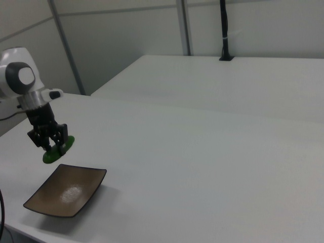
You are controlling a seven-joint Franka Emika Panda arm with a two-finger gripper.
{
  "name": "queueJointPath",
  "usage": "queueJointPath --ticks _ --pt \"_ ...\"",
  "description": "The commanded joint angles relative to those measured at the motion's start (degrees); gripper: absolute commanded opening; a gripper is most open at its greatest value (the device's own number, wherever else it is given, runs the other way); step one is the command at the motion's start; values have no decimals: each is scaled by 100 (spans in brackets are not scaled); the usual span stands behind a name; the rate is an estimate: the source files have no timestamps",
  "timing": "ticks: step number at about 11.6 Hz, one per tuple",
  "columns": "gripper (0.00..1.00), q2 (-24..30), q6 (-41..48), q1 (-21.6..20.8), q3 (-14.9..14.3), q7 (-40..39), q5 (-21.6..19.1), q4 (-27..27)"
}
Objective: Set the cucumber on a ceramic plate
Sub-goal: 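Lift the cucumber and carry it over the brown square plate, then lower the cucumber onto the plate and open the gripper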
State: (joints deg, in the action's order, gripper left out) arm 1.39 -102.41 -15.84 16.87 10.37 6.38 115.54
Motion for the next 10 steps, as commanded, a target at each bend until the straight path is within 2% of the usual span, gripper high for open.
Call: queueJointPath --ticks 1,2,4,5,7,10 --pt "10 46 89 -16 -53 -360 -67 539" --pt "22 -32 89 -33 -53 -342 -67 583" --pt "78 -86 72 -33 -52 -316 -67 575" --pt "95 -95 63 -25 -53 -281 -67 566" --pt "100 -103 63 -25 -44 -263 -67 540" --pt "100 -86 81 19 -53 -254 -84 321"
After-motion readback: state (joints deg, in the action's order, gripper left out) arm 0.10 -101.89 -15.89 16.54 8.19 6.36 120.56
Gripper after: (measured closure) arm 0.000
